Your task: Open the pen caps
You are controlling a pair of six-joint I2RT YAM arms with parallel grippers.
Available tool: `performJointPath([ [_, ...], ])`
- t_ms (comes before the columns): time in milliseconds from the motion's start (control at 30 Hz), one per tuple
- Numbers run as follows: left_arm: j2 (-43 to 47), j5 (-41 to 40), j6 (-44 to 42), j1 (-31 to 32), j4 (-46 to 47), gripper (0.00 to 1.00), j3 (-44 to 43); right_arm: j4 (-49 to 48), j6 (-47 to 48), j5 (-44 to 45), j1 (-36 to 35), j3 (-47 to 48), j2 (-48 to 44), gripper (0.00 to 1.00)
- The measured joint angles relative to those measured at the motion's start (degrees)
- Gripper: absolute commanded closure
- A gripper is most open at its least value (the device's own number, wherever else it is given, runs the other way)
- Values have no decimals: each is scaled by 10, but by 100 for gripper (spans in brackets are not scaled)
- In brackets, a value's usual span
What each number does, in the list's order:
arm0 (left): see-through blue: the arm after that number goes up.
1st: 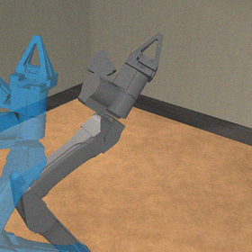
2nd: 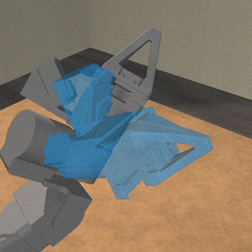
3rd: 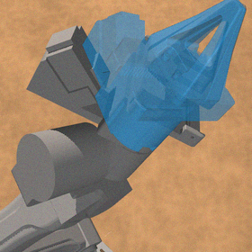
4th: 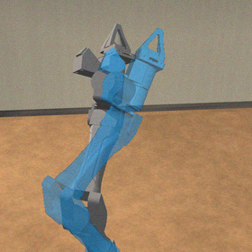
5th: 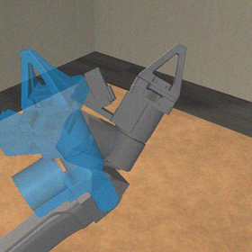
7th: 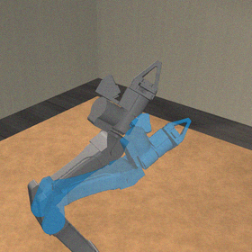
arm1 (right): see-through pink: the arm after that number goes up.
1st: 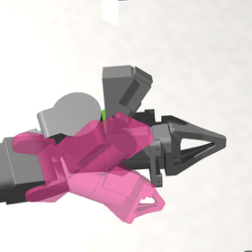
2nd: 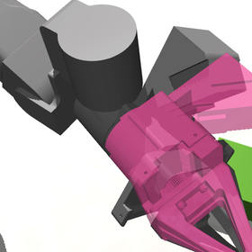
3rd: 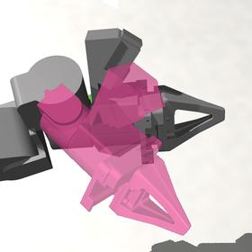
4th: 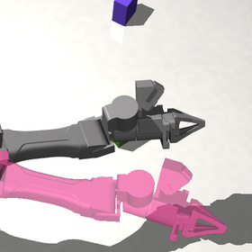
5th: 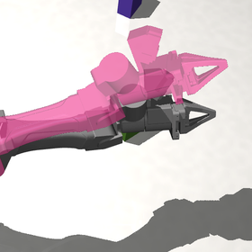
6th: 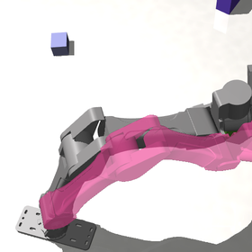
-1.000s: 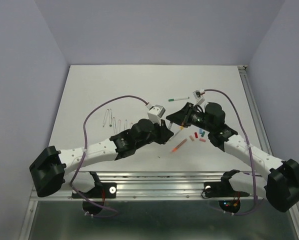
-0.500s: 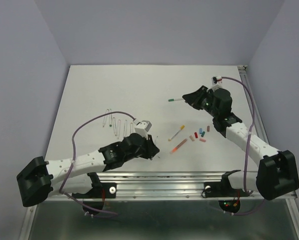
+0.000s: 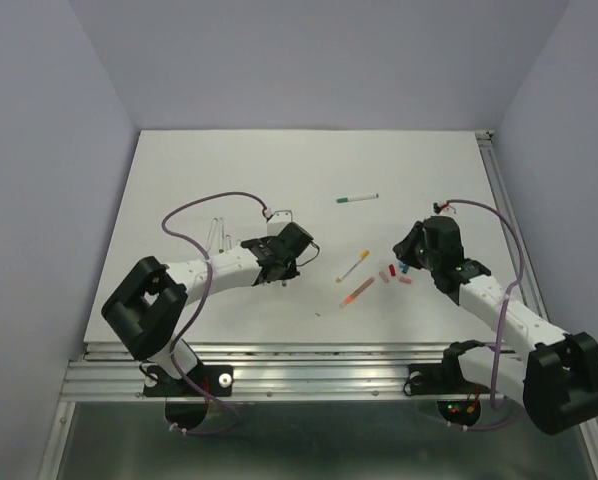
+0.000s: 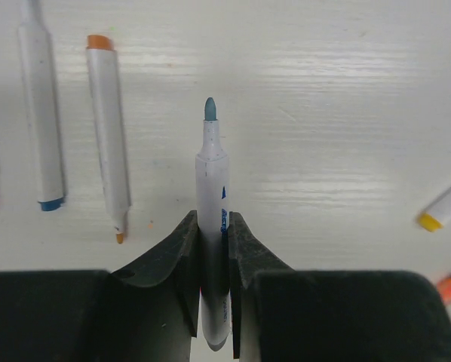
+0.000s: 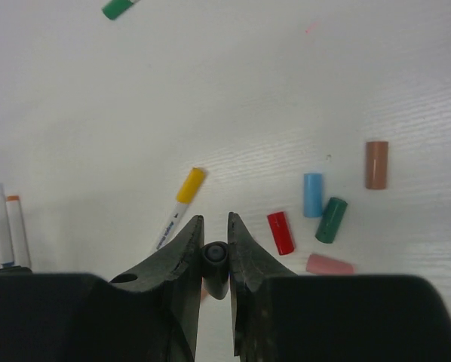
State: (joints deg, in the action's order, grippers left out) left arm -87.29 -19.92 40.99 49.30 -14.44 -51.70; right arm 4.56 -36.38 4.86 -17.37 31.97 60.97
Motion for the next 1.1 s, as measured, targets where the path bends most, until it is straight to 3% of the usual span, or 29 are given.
performJointPath([
  [167,-38,-14,0,-33,-43,100,-9,13,12,14,0,-14,28,92],
  [267,-56,-20,0,-39,-54,89,-21,11,18,13,0,-21,43,89],
  [367,-74,-26,0,-41,-60,89,-33,8,20,14,0,-21,58,85],
  [500,-85,-29,0,-43,-68,69,-36,6,21,14,0,-21,84,83],
  [667,-85,-32,0,-44,-70,56,-36,2,21,14,0,-21,112,76],
  [867,-85,-32,0,-44,-71,49,-36,2,21,15,0,-21,125,73],
  [1100,-66,-18,-10,-44,-70,26,-36,2,19,18,0,-21,125,67],
])
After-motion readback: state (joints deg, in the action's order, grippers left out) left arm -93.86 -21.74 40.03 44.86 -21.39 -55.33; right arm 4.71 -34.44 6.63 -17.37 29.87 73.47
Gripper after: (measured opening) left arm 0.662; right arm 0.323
